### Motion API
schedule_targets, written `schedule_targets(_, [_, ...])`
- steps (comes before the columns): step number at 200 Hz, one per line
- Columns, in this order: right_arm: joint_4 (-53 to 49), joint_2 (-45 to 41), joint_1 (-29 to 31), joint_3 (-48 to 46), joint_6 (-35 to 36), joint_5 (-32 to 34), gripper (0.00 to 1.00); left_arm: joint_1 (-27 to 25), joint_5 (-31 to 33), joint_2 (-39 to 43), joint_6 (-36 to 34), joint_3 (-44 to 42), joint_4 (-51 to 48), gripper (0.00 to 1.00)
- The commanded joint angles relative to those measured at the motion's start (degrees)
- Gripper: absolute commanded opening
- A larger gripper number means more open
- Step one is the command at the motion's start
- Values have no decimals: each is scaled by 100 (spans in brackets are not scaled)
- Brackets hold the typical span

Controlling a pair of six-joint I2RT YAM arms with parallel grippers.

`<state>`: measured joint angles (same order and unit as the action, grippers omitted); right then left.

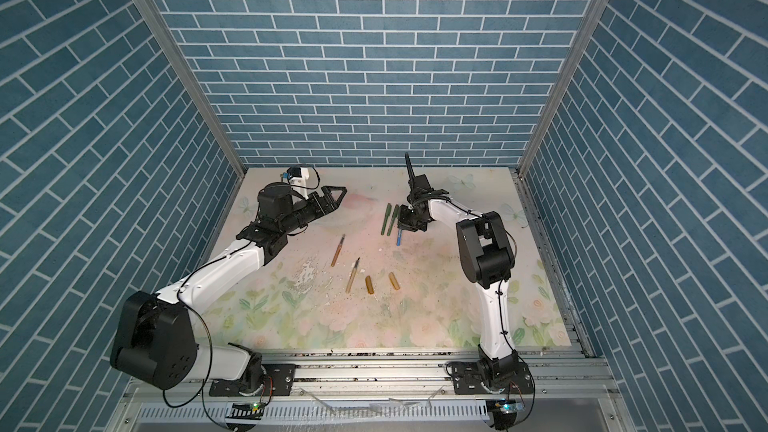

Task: Insert the pens into the pen caps
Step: 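Lower the capped blue pen toward the green pens with the right gripper, then open the right gripper to release the blue pen beside the green pens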

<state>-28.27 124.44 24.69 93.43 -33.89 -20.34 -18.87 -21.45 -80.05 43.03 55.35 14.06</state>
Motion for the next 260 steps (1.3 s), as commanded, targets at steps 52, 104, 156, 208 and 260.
schedule_targets(52, [-366, 438, -87, 522, -329, 373, 26, 30, -366, -67, 117, -26, 328, 92])
schedule_targets(104, [-392, 160, -90, 499, -311, 399, 31, 38, -470, -142, 166, -16, 413, 90])
schedule_targets(156, [-395, -602, -87, 327, -150, 539, 31, 72, -66, -123, 170, 40, -47, 89])
schedule_targets(208, [-318, -1372, -78, -432, -38, 715, 30, 169, -142, -260, 183, 135, -165, 85])
schedule_targets(260, [-190, -2047, -78, -1402, 55, 1185, 29, 184, -232, -269, -583, 576, -1013, 85])
